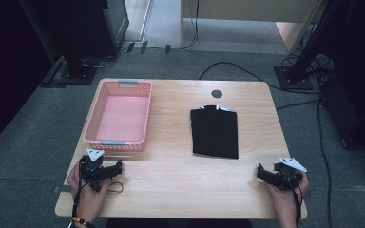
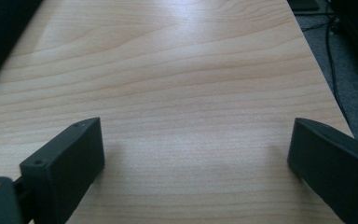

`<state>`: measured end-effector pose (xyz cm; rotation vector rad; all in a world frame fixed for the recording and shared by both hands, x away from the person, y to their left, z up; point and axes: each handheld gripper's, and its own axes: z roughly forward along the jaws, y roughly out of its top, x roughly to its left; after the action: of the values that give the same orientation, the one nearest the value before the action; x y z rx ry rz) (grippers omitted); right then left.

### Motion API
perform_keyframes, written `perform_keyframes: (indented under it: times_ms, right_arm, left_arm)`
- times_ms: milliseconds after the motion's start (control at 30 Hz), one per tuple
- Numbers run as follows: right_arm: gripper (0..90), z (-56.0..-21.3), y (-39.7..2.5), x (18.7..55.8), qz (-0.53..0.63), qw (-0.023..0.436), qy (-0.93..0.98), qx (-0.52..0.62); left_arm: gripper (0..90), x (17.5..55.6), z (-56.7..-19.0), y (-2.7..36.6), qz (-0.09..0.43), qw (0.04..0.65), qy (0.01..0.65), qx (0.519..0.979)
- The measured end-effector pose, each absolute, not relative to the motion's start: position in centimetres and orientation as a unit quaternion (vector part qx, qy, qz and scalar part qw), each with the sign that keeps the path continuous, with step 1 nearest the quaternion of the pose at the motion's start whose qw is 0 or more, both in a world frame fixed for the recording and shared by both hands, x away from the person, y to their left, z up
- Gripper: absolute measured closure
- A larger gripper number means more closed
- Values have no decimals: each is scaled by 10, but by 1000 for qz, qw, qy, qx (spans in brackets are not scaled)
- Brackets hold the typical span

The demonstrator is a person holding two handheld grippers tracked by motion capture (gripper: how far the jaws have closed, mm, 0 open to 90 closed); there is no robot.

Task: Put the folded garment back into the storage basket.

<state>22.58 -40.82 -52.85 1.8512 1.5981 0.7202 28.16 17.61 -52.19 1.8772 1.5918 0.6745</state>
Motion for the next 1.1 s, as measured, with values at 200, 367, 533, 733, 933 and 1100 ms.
perform_keyframes:
  times_ms: [200, 367, 533, 733, 933, 1100]
  right_arm:
    - [5, -528, -408, 224, 278, 296, 597, 692]
    - [5, -527, -409, 223, 278, 296, 596, 693]
    - [24, -521, -409, 221, 291, 307, 594, 685]
    - [24, -511, -411, 222, 306, 295, 586, 689]
    - [24, -502, -408, 227, 300, 297, 585, 692]
    - [24, -495, -400, 233, 305, 297, 586, 689]
  left_arm:
    - [0, 282, -522, 176, 253, 291, 597, 704]
    - [0, 282, -522, 176, 253, 290, 597, 704]
    - [0, 282, -522, 176, 253, 291, 597, 704]
    - [0, 282, -522, 176, 253, 291, 597, 703]
    - [0, 282, -522, 176, 253, 290, 598, 703]
    - [0, 282, -522, 176, 253, 291, 597, 703]
